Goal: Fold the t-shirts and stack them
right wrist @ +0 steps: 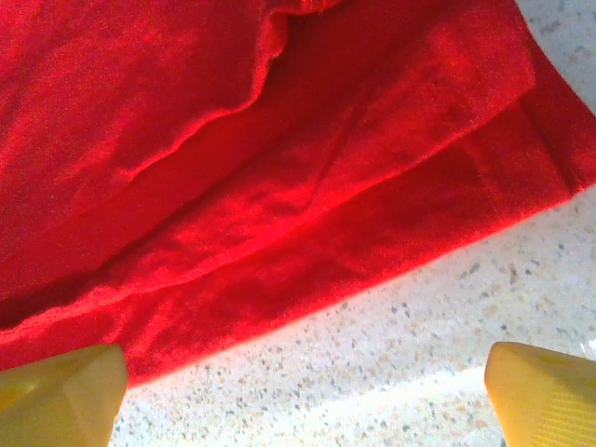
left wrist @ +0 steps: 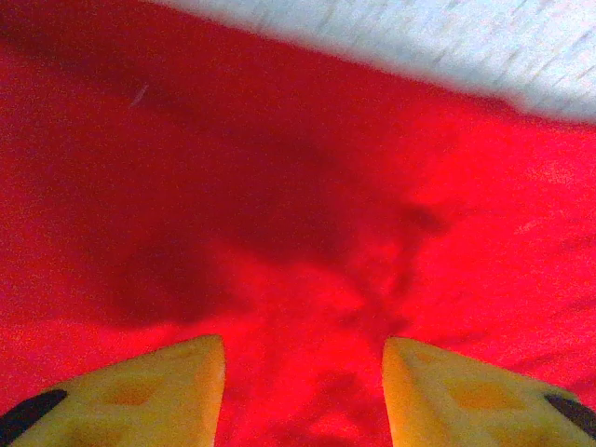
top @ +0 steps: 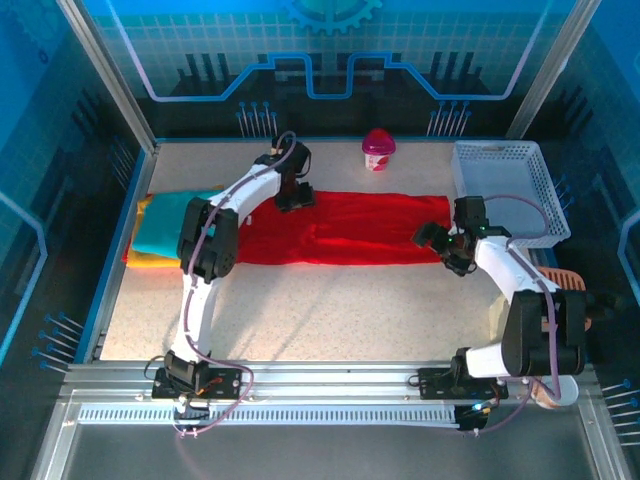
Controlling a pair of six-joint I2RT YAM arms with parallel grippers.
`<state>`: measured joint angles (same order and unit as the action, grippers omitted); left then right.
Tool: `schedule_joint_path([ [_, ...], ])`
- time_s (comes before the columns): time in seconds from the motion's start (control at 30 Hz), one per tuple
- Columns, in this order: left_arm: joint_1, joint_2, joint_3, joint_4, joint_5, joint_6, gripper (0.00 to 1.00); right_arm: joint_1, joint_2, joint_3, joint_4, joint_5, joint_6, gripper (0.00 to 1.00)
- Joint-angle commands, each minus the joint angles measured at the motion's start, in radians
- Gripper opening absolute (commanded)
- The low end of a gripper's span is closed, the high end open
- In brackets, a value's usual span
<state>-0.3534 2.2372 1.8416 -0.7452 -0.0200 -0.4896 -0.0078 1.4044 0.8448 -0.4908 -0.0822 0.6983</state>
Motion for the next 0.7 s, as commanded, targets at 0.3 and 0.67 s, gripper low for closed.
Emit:
schedule_joint_path([
  [0.3, 0.003, -0.403, -0.550, 0.125, -0.025, -0.056, 0.49, -0.004, 0.220, 0.138, 0.081, 0.039, 0.019, 0.98],
  [0.67, 0.002, -0.415, -0.687, 0.174, -0.035, -0.076, 0.48, 0.000, 0.322, 0.203, 0.094, 0.036, 0.029, 0.96],
])
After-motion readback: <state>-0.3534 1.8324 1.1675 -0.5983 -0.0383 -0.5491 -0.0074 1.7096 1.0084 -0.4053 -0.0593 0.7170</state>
